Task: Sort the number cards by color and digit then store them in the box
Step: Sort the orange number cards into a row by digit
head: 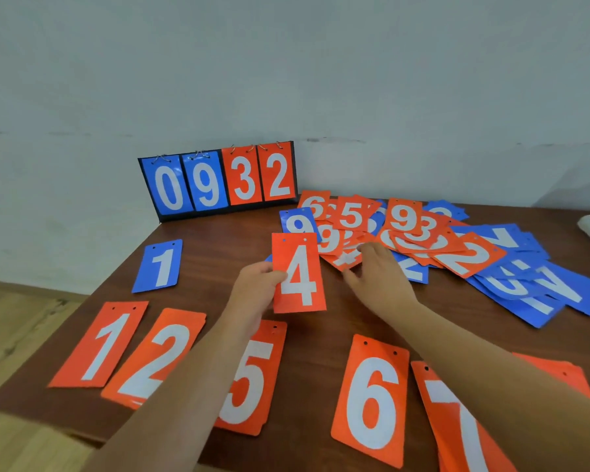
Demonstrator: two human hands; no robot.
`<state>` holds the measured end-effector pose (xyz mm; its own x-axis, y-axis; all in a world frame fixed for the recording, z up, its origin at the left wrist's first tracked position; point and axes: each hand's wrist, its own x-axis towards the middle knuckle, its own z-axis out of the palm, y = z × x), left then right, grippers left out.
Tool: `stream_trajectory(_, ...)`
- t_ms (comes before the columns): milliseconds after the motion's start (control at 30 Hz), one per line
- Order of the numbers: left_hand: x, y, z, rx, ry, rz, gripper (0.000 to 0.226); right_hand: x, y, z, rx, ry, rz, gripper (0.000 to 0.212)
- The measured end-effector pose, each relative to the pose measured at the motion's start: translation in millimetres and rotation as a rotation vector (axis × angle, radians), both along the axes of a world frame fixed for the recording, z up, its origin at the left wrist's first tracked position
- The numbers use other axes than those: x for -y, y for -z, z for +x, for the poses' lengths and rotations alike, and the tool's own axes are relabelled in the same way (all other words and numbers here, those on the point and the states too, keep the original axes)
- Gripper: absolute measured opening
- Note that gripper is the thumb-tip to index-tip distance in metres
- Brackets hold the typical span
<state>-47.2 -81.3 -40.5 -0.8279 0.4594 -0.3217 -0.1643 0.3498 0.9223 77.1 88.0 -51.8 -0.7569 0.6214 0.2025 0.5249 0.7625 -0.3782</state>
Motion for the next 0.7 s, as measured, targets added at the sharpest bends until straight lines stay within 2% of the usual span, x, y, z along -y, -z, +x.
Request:
stream_trajectory(100, 5.8, 0.3, 0.7, -0.011, -0.035, -0.050, 0.010, -8.4, 17.7, -16.9, 0.119, -0.055, -0.012, 0.068)
stream_trajectory(167, 7.1, 0.1, 0.3, -0.013, -0.030, -0.050, 0.007, -10.5, 25.4, -21.8, 0.110, -0.076, 0.060, 0.057)
stream_trajectory(300, 8.4, 0.1, -1.7, -0.041, -0.038, -0.082, 0.008, -6.2, 18.7, -19.4, 0.151, -0.138, 0.333, 0.029)
stream_trajectory(367, 7.9, 0.9, -1.7, -0.037, -0.057, -0.098, 0.011, -5.2, 9.4, -12.0, 0.078, -0.132, 0.416, 0.017)
stream_trajectory(433, 7.6, 1.3, 1.1, -0.009, -0.080, -0.087, 0.011, -8.6, -4.3, -0.6, -0.008, -0.046, 0.426, 0.013)
stream_trajectory(533, 6.6, -4.0, 12.3, 0.061, -0.086, -0.028, 0.018, -12.6, -28.4, 23.5, -0.280, 0.085, 0.437, 0.014)
stream_trajectory(600, 5.6, -7.3, 21.5, 0.110, -0.049, 0.016, 0.029, -5.9, -44.0, 42.3, -0.458, 0.113, 0.294, 0.017)
stream_trajectory(700, 8.2, -14.9, 42.8, 0.229, 0.015, 0.140, 0.025, 22.4, -64.2, 74.2, -0.628, 0.112, 0.033, 0.022)
